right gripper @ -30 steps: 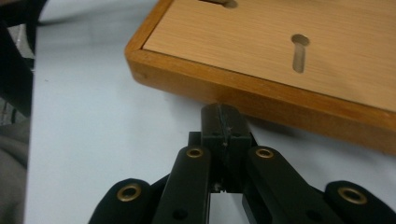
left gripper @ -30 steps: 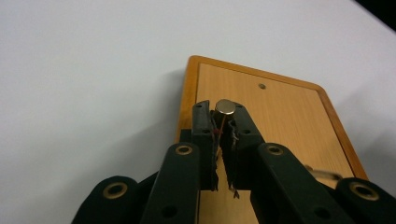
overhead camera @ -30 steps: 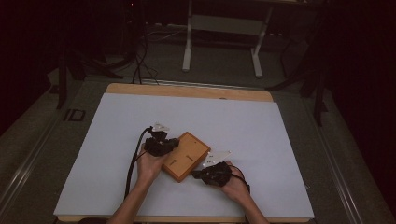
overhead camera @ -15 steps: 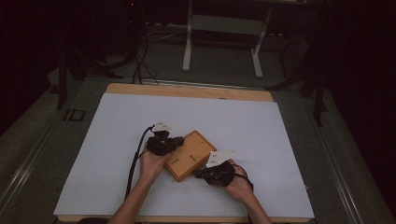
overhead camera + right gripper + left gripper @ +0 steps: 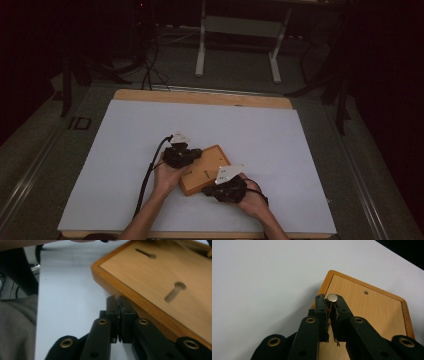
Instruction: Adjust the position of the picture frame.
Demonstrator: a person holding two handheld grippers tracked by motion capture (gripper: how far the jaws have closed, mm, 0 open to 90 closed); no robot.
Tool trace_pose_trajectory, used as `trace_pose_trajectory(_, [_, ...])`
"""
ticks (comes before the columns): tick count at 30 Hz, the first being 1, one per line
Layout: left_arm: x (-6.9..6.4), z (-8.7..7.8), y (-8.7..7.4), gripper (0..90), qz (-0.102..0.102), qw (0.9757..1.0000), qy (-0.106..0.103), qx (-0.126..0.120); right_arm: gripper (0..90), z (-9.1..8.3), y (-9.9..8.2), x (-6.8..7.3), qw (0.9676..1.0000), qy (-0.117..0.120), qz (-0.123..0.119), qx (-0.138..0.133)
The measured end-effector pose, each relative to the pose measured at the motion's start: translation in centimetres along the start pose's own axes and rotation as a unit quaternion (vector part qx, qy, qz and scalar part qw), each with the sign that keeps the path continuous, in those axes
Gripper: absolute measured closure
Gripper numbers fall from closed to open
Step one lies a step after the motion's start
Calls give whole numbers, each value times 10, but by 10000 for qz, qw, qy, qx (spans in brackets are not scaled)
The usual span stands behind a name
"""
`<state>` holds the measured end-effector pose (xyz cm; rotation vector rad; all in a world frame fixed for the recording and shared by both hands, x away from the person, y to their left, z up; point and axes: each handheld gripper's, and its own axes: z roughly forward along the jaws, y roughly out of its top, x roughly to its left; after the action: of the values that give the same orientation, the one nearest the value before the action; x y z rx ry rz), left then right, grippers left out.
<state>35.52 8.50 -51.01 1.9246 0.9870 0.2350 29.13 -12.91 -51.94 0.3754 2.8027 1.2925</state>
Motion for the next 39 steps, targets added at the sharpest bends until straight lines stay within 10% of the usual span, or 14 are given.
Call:
trace_pose_trajectory(6, [-1, 0, -1, 842, 99, 9999, -54, -35, 865, -16, 5, -2, 9997, -92, -17, -241])
trace_pose_trajectory(7, [-3, 0, -1, 842, 190, 9998, -81, -62, 872, -35, 3, -14, 9970, -576, 146, -503])
trace_pose_trajectory(10, [-5, -1, -2, 842, 270, 9995, -125, -88, 884, -47, -3, -25, 9919, -1020, 389, -642])
trace_pose_trajectory(18, [-14, 1, -2, 842, 548, 9979, -304, -170, 897, -69, -24, -60, 9638, -2229, 1235, -787])
trace_pose_trajectory(39, [-20, 14, 4, 842, 641, 9975, -292, 67, 898, -58, -40, -44, 9702, -1935, 1447, -208])
